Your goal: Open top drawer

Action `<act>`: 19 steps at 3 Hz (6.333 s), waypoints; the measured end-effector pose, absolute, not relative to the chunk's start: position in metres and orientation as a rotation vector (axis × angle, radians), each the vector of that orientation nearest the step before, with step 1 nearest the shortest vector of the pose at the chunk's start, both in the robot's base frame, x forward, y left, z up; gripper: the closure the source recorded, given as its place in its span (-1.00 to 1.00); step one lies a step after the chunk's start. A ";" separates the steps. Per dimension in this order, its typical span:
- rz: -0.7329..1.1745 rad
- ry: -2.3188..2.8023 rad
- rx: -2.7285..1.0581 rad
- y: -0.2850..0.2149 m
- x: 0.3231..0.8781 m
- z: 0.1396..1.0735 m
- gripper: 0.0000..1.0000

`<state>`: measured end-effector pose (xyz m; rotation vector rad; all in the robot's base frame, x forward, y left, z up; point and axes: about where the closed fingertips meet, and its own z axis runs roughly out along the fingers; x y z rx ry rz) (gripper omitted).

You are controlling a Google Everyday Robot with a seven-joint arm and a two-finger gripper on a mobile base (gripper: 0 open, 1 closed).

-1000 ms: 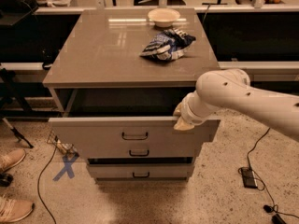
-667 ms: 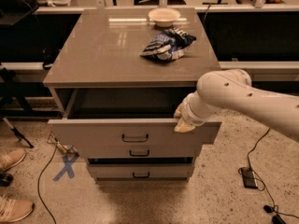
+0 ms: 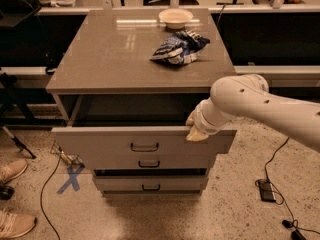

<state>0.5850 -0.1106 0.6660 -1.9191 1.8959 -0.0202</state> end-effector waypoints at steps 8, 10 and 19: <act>0.059 2.134 -2.058 -0.110 0.561 0.646 -0.62; 0.038 2.151 -2.057 -0.106 0.549 0.659 0.31; 0.066 2.178 -1.900 -0.122 0.499 0.654 -0.90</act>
Offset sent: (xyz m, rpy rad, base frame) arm -0.0001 0.0002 0.0004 -0.0001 0.0004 0.0004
